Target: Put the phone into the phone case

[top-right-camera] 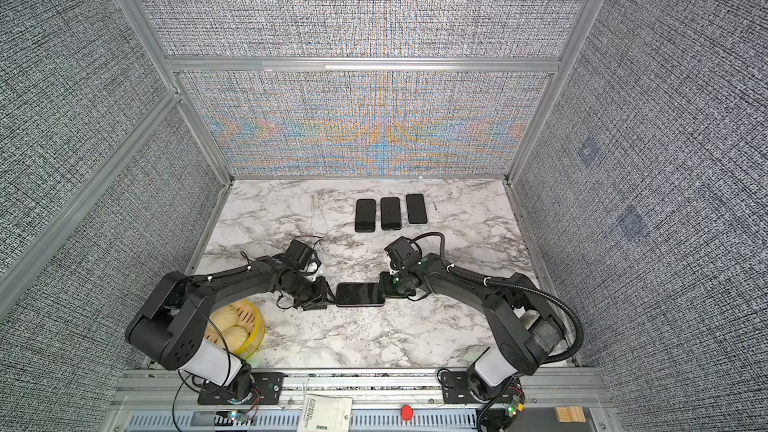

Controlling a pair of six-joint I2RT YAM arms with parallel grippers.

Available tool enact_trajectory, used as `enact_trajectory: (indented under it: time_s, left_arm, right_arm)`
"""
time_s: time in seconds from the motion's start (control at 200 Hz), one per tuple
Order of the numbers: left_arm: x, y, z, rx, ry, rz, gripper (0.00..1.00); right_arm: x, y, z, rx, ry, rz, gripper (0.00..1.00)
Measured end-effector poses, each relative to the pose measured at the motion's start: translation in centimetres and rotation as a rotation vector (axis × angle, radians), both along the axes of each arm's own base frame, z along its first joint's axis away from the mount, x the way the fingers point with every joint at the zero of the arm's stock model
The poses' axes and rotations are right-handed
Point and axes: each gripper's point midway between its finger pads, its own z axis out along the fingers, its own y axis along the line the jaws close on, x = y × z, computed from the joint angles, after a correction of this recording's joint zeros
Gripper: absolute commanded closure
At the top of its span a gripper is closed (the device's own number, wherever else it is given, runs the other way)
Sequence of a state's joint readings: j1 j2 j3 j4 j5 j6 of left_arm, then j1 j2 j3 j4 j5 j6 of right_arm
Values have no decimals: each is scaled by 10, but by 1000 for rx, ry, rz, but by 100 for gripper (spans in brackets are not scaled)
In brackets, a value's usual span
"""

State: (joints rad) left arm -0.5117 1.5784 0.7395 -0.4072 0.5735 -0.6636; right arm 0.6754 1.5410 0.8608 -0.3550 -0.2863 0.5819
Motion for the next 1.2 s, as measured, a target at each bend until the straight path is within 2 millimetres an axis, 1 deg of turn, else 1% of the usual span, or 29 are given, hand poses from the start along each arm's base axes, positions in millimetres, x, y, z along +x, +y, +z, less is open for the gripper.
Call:
enact_trajectory:
  time_s: [0.17,0.255,0.31,0.49,0.715,0.81,1.025,1.2]
  left_arm:
    - [4,-7,0,-21,2,0,61]
    - [6,-8,0,-22,8,5,65]
    - [7,-9,-1,-21,10,6,70]
    - [6,-10,-4,-21,19,3,72]
    - [5,-14,-7,-30,34,-10,77]
    - [4,-15,-8,-33,35,-12,83]
    - [0,-16,-10,-50,48,-18,84]
    - [0,-17,-9,-56,53,-20,84]
  right_arm:
    - [-4,-3,-2,-3,5,-1,70]
    - [-4,-3,-4,-1,7,0,70]
    - [-5,-2,-4,3,9,-3,70]
    - [-7,-2,-7,12,14,-8,70]
    - [-12,-2,-15,17,40,-23,70]
    - [-12,1,-14,25,36,-19,69]
    - [-14,-1,-19,10,41,-23,71]
    - [-14,-3,-22,-8,40,-27,76]
